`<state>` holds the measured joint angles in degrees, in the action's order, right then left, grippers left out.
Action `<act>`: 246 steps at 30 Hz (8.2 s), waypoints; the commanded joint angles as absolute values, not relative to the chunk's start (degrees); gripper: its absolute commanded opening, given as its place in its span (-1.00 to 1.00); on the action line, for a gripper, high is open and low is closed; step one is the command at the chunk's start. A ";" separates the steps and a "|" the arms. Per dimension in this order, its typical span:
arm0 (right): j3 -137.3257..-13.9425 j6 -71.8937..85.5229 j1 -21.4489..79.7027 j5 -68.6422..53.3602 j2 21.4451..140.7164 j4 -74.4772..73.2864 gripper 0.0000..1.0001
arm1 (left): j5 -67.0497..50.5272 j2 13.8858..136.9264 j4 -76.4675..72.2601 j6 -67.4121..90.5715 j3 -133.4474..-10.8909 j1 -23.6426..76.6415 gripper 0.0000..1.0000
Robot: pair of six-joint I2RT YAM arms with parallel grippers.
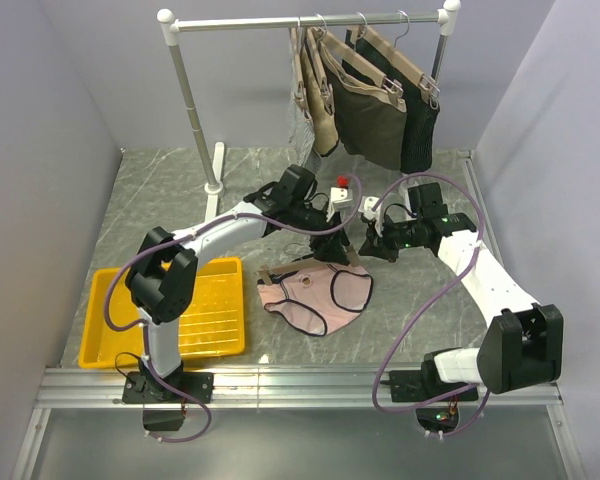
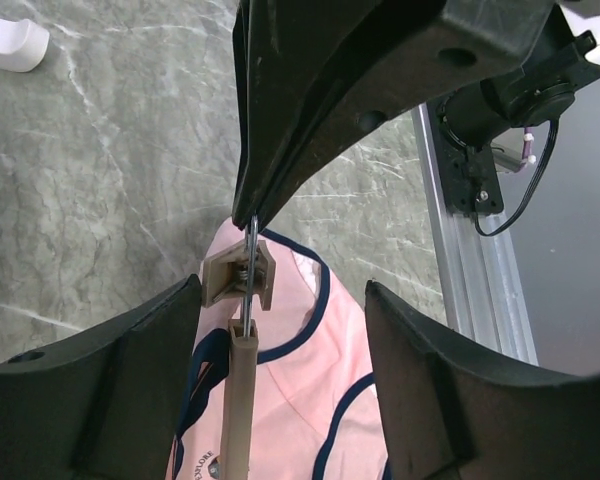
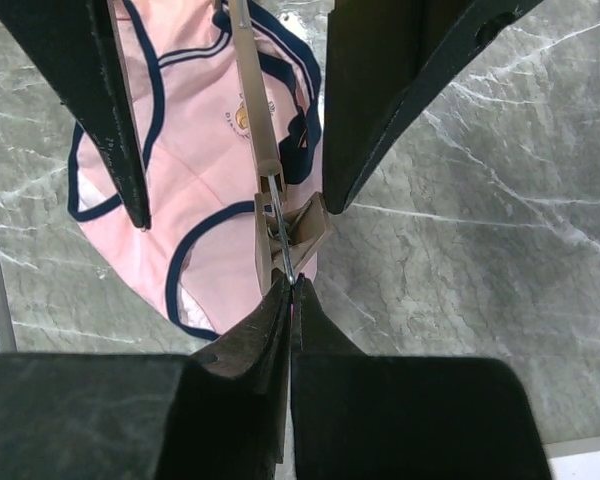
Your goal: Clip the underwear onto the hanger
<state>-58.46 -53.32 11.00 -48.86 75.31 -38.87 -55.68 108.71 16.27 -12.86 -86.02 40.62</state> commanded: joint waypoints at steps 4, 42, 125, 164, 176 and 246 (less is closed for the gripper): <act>-58.45 -54.40 11.60 -48.16 73.21 -37.27 -1.00 | -58.01 110.56 18.10 -13.80 -89.21 41.92 0.37; -58.80 -54.49 11.78 -49.48 72.95 -38.93 -1.00 | -54.05 114.78 14.32 -10.28 -92.37 44.65 0.04; -53.34 10.98 9.66 -38.16 96.94 -2.10 0.05 | -60.91 120.32 9.14 1.49 -94.13 33.84 -0.99; -65.56 10.28 10.55 -32.27 104.14 -20.65 -0.08 | -61.79 120.59 9.67 1.93 -94.39 32.96 -0.99; -62.85 9.14 11.69 -34.01 107.06 -27.67 -0.85 | -61.61 120.67 9.93 1.93 -94.40 32.78 -0.99; -50.01 2.37 8.97 -47.29 92.02 -12.39 -0.73 | -71.81 123.22 11.34 4.49 -93.08 29.53 -0.99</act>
